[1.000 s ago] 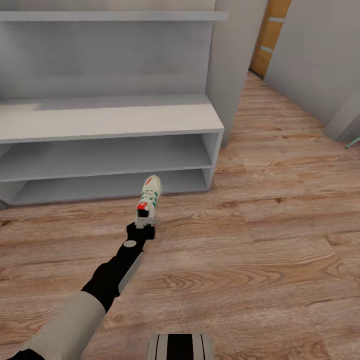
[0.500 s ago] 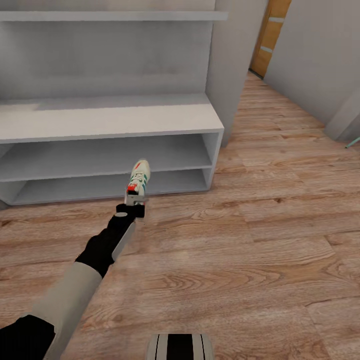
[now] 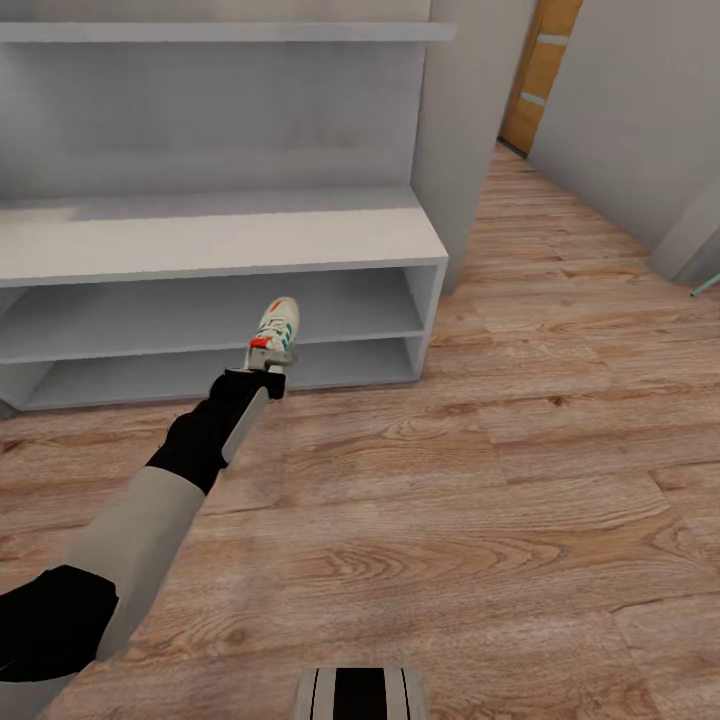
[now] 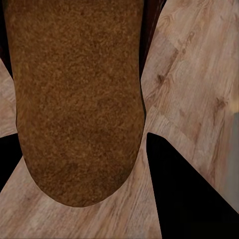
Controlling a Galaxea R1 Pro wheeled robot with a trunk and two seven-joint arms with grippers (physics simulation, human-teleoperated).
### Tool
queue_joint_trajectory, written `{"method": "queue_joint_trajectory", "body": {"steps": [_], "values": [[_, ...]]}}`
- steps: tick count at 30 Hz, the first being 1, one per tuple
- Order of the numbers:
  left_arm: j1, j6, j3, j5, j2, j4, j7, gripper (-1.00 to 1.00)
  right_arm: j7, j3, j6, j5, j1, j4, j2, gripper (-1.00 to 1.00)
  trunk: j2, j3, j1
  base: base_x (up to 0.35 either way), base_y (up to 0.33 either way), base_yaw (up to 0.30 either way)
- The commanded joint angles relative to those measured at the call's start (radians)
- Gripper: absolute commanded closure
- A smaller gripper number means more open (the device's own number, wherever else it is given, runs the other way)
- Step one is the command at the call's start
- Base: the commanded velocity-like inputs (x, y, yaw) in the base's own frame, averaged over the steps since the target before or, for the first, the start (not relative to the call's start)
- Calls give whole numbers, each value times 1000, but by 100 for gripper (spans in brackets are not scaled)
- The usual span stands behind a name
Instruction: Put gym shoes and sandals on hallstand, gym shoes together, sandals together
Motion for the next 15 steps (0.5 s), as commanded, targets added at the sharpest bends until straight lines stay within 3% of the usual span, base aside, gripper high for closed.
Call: {"method": "queue_joint_trajectory", "body": {"steps": [1, 15], "values": [[-11, 15, -4, 12, 1, -1, 9, 100, -3, -1, 4, -4, -1, -1, -1, 100, 0, -1, 0, 0, 0, 0], [-59, 46, -4, 13, 0, 16, 13, 100, -3, -1, 4, -4, 0, -1, 0, 100, 0, -1, 0, 0, 0, 0]]}}
